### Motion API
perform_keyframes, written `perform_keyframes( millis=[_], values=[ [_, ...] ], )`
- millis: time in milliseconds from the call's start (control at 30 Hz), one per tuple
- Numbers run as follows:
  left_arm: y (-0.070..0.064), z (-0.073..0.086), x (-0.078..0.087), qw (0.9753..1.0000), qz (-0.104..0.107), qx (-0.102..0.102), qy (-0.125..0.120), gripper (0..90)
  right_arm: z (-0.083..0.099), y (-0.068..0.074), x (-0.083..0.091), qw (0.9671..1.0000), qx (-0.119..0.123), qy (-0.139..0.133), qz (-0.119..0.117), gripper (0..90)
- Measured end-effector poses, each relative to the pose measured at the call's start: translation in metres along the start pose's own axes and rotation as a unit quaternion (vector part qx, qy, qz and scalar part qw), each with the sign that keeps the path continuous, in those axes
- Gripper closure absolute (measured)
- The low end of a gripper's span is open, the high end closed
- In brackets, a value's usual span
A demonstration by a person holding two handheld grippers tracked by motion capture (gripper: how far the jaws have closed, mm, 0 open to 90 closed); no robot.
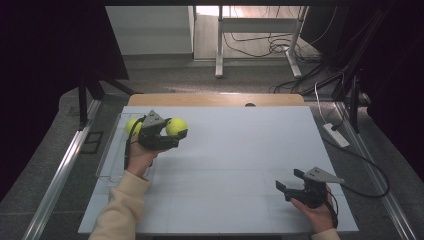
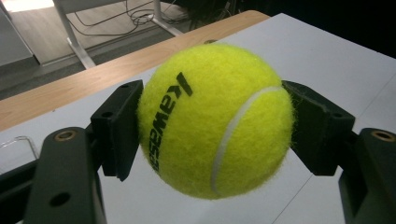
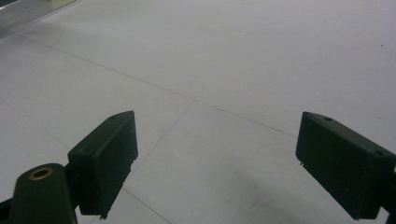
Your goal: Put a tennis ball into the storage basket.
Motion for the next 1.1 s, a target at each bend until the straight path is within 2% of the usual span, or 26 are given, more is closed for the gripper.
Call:
perform_keyframes(
  millis=[467, 833, 1100],
  values=[
    [0.018, 0.005, 0.013, 0.9997, -0.019, 0.016, -0.003, 26.9, 0.0, 0.0, 0.001, 1.0, 0.001, 0.0, 0.001, 13.1],
    [0.031, 0.011, 0.025, 0.9988, -0.036, 0.031, -0.016, 26.9, 0.0, 0.0, 0.001, 1.0, 0.0, -0.001, 0.001, 13.2],
    [0.045, 0.018, 0.032, 0.9977, -0.054, 0.039, -0.01, 26.9, -0.001, 0.0, 0.001, 1.0, 0.0, -0.002, 0.001, 13.2]
  ],
)
Point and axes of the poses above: each handheld gripper's, and its own axes: x roughly backward along the jaws, z roughly out of its underside, y roughly to its left, the point moved 9 cm from there along -x, roughly forward along the jaws, and after that the axes turned 14 degrees about y, right-handed, at the moved point
